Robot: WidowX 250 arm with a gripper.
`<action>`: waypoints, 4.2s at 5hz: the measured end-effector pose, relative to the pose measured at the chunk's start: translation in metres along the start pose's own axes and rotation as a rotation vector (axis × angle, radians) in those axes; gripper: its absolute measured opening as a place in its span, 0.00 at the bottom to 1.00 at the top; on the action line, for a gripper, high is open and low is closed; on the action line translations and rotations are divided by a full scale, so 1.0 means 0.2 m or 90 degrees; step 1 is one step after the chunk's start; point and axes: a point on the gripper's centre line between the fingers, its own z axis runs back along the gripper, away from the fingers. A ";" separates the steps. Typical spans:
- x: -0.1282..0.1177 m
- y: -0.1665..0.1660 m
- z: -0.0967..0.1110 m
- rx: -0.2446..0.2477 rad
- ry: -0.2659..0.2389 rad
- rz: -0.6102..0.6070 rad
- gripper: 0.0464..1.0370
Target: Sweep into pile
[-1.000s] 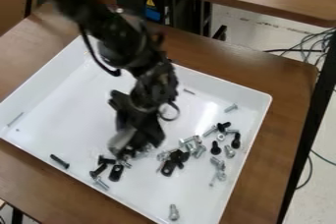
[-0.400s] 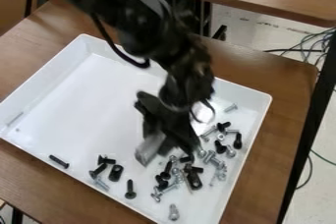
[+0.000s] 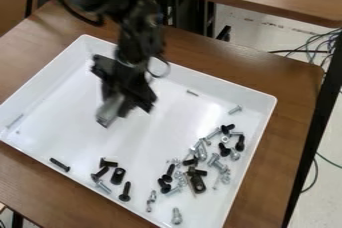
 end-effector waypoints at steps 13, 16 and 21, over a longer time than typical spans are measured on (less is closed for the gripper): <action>-0.03 -0.28 -0.01 -0.047 -0.039 -0.018 0.32; -0.07 0.26 -0.30 -0.087 0.011 0.087 0.32; -0.19 0.26 -0.03 -0.028 0.017 0.026 0.97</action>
